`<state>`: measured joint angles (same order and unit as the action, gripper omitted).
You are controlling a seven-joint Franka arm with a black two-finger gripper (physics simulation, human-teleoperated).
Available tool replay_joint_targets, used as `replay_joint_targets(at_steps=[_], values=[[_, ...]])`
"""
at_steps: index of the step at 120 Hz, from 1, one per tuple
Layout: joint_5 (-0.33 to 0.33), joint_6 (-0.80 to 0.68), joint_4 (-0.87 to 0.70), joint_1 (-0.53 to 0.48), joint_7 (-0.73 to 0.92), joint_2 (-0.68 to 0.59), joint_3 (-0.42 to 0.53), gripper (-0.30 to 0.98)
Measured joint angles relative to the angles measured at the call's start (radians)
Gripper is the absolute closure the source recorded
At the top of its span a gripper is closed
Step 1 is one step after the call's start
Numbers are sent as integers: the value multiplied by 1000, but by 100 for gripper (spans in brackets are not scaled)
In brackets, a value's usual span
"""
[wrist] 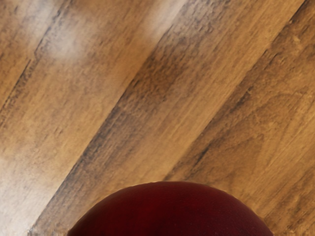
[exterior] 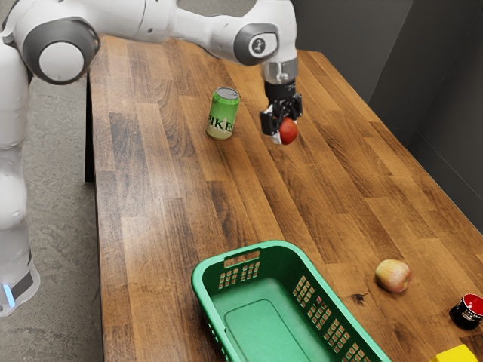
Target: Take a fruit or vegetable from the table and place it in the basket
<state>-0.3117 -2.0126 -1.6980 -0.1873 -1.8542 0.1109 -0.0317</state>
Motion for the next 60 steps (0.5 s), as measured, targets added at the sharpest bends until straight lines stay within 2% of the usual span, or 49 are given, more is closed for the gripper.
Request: replay_joint_targets(at_steps=[19,28,41,60], values=[[0,10,-123,127,-32,-156,-8,37],[-2,13,-183,224,-57,-225,-7,36],[-5,13,-197,386,-93,-243,-5,37],[-12,11,-192,545,-142,-240,-3,37]])
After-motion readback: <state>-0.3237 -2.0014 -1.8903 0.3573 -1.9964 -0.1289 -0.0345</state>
